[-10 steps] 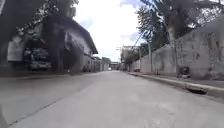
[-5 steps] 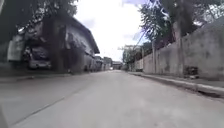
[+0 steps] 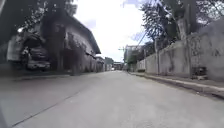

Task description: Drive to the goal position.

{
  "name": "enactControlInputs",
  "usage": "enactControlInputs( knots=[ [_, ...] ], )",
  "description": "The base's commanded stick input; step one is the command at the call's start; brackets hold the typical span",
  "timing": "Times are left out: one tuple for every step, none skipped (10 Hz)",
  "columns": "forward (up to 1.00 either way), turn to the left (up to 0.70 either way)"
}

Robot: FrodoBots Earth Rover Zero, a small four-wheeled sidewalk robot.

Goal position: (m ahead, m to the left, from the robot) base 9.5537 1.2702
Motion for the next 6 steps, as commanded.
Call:
enactControlInputs(
  knots=[
    [0.7,0.0],
    [0.7,0.0],
    [0.7,0.0],
    [0.7,0.0],
    [0.7,0.0],
    [0.7,0.0]
  ],
)
